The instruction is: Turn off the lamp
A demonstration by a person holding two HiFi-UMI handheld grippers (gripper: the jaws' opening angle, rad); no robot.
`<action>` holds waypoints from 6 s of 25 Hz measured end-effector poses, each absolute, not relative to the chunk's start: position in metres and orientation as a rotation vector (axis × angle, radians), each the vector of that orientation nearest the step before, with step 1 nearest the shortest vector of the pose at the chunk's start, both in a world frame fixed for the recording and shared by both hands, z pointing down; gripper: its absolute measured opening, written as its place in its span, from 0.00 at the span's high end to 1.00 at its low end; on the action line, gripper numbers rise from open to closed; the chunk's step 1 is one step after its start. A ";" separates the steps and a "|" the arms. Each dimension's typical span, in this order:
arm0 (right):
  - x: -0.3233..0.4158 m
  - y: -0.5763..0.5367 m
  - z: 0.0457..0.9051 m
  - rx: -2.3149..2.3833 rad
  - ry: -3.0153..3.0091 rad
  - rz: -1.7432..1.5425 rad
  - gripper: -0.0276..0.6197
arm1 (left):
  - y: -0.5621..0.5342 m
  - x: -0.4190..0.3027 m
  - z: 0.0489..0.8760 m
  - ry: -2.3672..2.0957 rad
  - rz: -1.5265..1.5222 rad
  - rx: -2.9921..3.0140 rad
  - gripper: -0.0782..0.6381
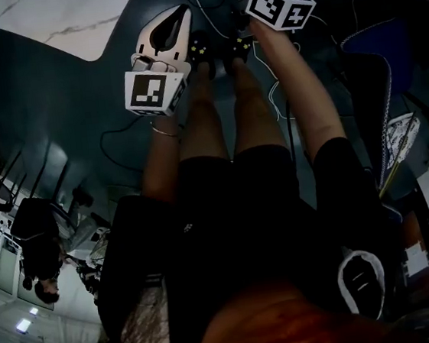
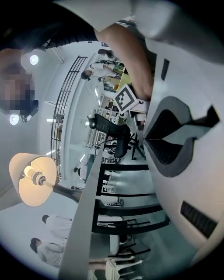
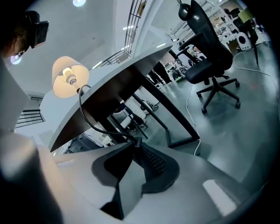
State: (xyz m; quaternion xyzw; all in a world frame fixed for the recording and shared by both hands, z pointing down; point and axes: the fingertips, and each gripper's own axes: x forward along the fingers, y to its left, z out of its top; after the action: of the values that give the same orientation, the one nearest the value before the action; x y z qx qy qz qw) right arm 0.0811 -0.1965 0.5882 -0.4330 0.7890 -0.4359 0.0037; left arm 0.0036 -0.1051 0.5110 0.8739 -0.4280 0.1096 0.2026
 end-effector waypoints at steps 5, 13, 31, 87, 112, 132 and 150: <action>0.085 -0.179 0.569 -1.263 2.508 -1.334 0.86 | -0.107 0.003 0.519 -1.210 0.310 2.418 0.88; 0.083 -0.158 0.535 -1.071 2.562 -1.325 0.86 | -0.107 0.008 0.524 -1.210 0.362 2.431 0.88; 0.071 -0.133 0.491 -0.753 2.541 -1.344 0.87 | -0.114 0.005 0.535 -1.222 0.449 2.413 0.88; 0.080 -0.128 0.485 -0.750 2.419 -1.348 0.82 | -0.087 0.054 0.518 -0.981 0.620 2.643 0.87; 0.081 -0.129 0.487 -0.740 2.364 -1.372 0.84 | -0.083 0.052 0.523 -0.969 0.619 2.612 0.87; 0.085 -0.127 0.495 -0.775 2.365 -1.373 0.85 | -0.082 0.055 0.532 -0.969 0.549 2.617 0.87; 0.086 -0.127 0.499 -0.810 2.442 -1.339 0.85 | -0.084 0.053 0.537 -0.994 0.502 2.566 0.87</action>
State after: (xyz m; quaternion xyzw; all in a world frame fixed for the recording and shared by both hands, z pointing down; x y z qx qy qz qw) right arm 0.0857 -0.1271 0.4991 -0.2771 0.8358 -0.4583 0.1203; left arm 0.0533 -0.0839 0.5368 0.9037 -0.3501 0.1770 0.1715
